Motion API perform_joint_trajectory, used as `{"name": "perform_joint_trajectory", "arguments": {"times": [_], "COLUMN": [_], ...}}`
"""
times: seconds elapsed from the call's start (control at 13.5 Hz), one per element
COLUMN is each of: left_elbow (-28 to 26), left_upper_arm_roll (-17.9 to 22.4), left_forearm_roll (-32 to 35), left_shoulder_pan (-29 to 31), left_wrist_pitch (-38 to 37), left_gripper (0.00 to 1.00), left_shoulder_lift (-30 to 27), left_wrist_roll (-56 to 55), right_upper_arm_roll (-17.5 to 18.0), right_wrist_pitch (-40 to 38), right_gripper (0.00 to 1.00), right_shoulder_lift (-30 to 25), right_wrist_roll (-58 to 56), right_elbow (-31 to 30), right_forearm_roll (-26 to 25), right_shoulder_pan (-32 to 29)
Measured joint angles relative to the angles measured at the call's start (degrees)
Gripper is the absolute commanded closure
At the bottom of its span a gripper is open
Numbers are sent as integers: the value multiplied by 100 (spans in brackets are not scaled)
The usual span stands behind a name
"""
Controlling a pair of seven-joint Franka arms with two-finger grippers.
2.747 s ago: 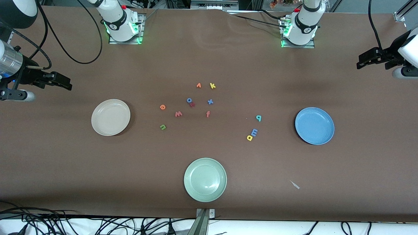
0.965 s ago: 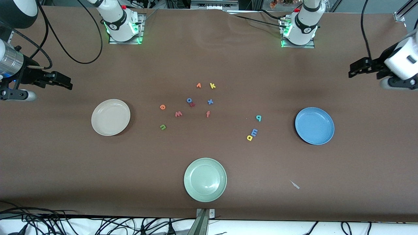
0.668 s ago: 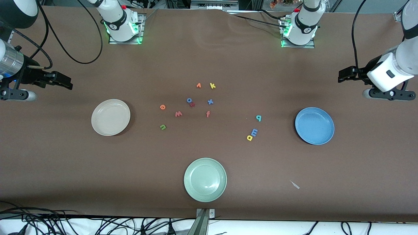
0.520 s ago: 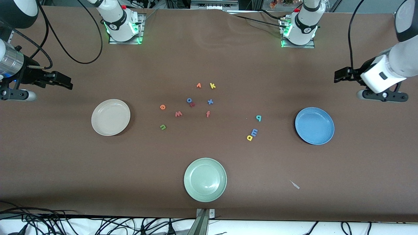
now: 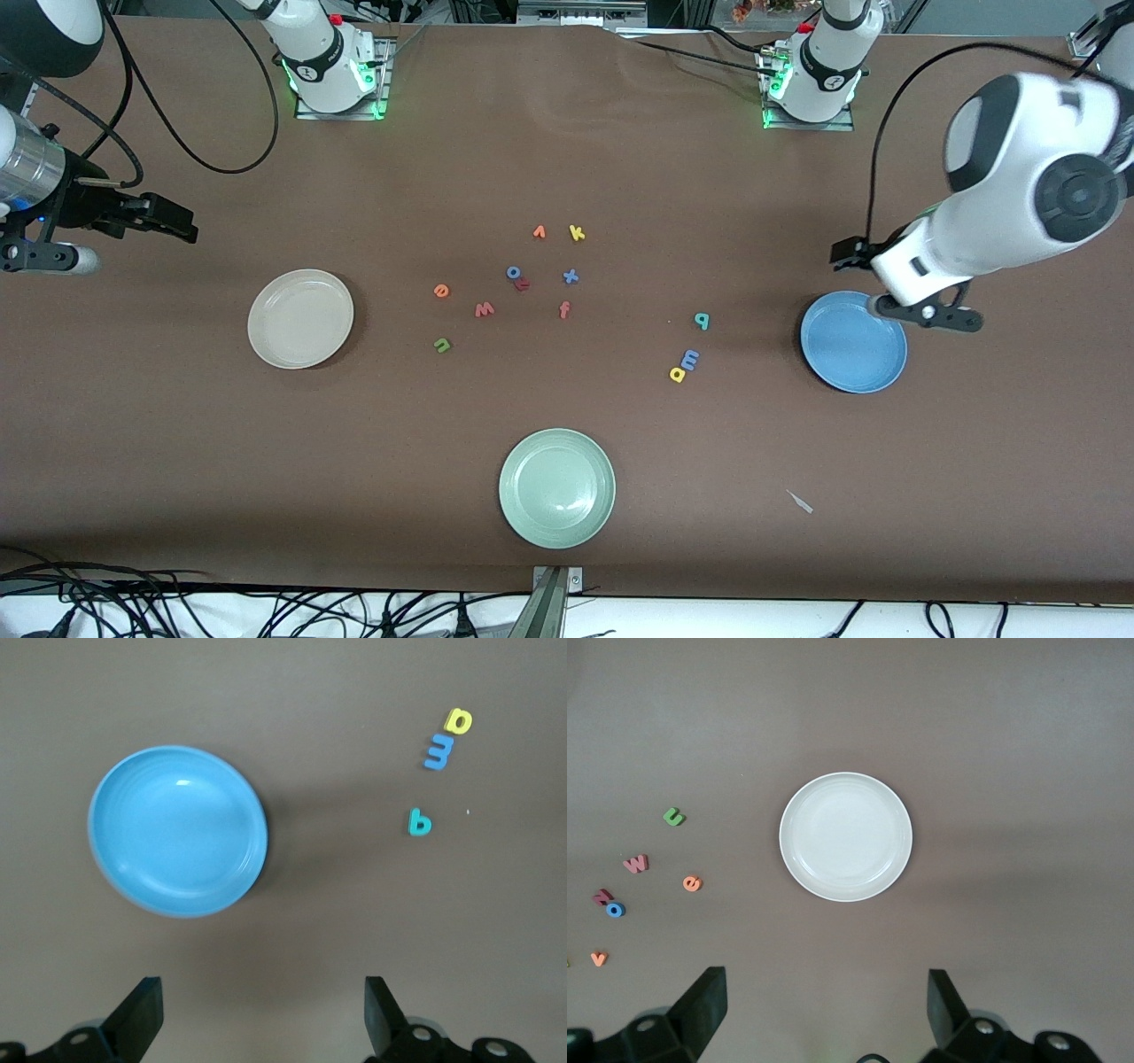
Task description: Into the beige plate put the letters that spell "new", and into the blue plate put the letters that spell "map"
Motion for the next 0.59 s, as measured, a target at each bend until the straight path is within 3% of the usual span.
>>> {"name": "perform_joint_trajectory", "arguments": {"times": [0.22, 0.59], "left_elbow": [-449, -704], "left_upper_arm_roll": [-4, -12], "left_forearm_roll": [0, 0], "left_shoulder_pan": [-194, -574], "left_wrist_pitch": [903, 1906], "left_gripper": [2, 2], "left_shoulder_lift": [172, 613], "left_wrist_roll": [-98, -554], "right_upper_arm_roll": [84, 125], "right_wrist_pitch": [2, 2], "right_gripper": [0, 0], "right_shoulder_lift": [0, 12], "right_wrist_roll": [91, 113], "right_elbow": [1, 0], "right_forearm_roll": [0, 3], "right_shoulder_pan": [6, 48]}}
